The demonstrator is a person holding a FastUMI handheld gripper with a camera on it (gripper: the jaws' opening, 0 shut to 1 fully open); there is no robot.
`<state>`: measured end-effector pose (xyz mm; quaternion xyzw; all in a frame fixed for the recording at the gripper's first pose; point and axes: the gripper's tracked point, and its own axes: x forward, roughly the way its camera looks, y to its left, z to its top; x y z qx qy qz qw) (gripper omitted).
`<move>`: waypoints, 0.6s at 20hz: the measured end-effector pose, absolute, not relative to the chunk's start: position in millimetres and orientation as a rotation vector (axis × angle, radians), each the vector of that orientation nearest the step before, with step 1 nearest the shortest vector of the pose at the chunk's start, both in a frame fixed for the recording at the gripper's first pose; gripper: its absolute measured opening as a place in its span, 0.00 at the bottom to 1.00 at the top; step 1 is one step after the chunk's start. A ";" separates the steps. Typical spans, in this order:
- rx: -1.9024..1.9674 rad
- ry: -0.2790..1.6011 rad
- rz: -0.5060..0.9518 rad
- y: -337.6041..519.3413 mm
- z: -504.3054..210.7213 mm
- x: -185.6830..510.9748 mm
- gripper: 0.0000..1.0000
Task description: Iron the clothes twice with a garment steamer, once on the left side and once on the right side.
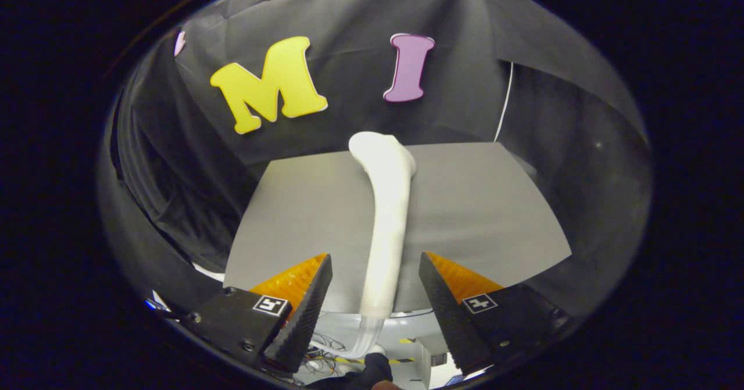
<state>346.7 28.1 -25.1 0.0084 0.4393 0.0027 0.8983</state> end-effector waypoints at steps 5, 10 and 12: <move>-0.026 0.954 -0.044 12.2 -37.0 370.2 0.90; 0.019 1.031 -0.059 10.6 -56.2 380.4 0.78; 0.026 1.024 -0.066 12.1 -57.9 382.1 0.65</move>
